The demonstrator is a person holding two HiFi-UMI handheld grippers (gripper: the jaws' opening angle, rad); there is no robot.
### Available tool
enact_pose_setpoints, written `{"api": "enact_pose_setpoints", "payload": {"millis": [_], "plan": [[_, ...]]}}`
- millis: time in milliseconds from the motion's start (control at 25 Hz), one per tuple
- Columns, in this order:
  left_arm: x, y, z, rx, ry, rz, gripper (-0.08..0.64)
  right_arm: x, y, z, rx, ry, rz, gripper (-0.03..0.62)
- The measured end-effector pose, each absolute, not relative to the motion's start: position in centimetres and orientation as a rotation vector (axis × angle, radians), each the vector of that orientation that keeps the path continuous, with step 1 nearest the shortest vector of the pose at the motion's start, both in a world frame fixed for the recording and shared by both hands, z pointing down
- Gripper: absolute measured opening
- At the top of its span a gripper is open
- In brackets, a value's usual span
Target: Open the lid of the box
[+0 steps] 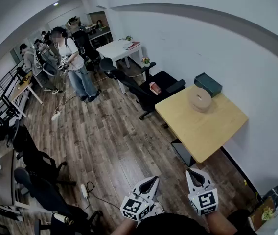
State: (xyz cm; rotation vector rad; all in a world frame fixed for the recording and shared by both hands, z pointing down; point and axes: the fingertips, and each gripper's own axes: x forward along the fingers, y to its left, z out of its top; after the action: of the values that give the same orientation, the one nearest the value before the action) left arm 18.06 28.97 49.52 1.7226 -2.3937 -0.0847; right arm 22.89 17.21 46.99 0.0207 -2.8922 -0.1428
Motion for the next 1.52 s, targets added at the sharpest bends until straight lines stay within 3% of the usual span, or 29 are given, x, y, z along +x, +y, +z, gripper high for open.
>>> {"api": "enact_pose_setpoints", "payload": {"millis": [480,1120,1240,1360,1520], "plan": [[20.3,29.8,48.6,1.710,-2.419,-0.077,0.020,25.8,17.7,45.8,0.036,-2.906,-0.117,0.020],[17.0,29.7,48.7,1.733,-2.429,-0.069,0.020,22.4,16.9,45.2,0.070,-3.005,-0.051,0.023],[15.5,29.9,48.7,1.745,-2.427,-0.069,0.020,20.9,17.0,44.9,0.090,-3.016,-0.060,0.054],[13.9,30.3,48.8,1.756,-2.416,-0.078,0.020,19.3,17.2,44.9,0.111,-3.010,-0.062,0.165],[12.2,30.8,49.2,1.779,-2.400,-0.082,0.020,17.8,17.5,45.0,0.156,-3.005,-0.061,0.234]]}}
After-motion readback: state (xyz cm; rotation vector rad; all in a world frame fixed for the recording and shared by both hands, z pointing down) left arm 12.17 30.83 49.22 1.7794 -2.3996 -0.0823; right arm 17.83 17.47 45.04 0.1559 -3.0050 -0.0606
